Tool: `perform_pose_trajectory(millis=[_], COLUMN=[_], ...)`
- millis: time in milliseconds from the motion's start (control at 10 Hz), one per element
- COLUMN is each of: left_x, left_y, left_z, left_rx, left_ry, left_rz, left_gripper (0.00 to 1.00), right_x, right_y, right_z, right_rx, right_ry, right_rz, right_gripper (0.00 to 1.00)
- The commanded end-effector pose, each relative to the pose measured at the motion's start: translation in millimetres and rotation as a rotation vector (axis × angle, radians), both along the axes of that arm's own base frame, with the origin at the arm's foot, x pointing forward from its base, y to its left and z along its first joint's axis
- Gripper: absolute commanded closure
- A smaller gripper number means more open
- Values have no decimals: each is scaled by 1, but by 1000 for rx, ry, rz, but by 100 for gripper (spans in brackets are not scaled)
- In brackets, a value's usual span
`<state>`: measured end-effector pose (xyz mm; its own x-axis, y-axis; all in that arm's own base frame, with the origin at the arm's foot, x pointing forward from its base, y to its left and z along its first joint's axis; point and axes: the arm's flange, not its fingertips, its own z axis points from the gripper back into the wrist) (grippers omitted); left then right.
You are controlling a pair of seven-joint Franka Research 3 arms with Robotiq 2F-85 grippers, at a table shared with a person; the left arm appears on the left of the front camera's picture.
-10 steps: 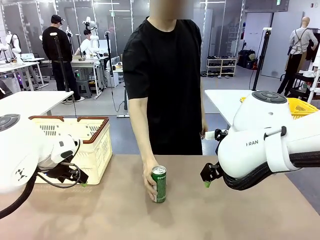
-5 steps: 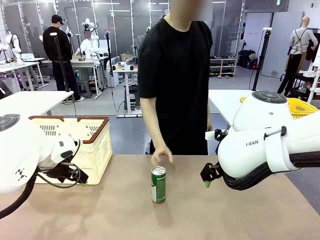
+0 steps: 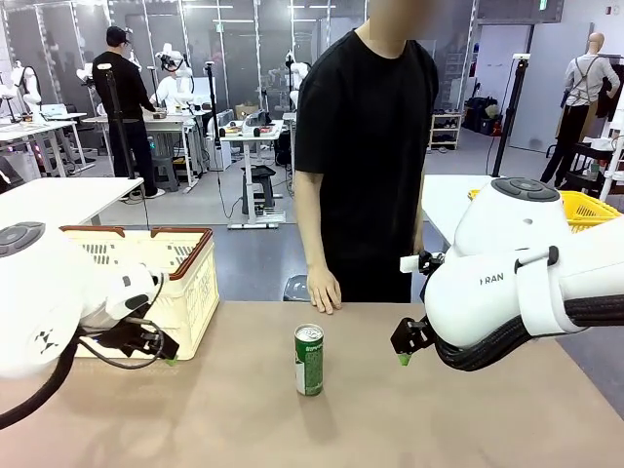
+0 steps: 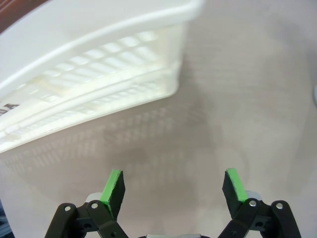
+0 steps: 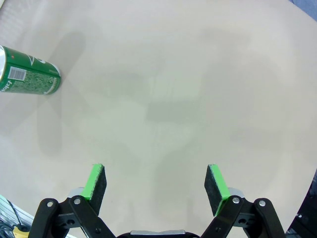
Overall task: Place the drinks into the Shopping basket.
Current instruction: Pick up one drink and place it into the Shopping basket.
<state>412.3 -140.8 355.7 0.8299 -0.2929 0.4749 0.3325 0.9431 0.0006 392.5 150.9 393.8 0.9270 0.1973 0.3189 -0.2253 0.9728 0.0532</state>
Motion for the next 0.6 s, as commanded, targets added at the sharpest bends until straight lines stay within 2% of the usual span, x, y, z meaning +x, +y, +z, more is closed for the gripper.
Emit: perform_pose_trajectory(millis=[0,200,500], left_x=[-20,-30,-13], left_y=[-35,-91,-172], left_z=[25,62,114], left_rx=[-33,-44,-85], left_ry=[32,42,-5], left_rz=[-102,-171,-149], left_gripper=[0,0,0], right_x=[0,0,0], right_y=[-1,-1,-1], right_z=[0,0,0], right_rx=[1,1,1], right_ry=[1,1,1], right_rz=[-1,-1,-1], right_gripper=[0,0,0])
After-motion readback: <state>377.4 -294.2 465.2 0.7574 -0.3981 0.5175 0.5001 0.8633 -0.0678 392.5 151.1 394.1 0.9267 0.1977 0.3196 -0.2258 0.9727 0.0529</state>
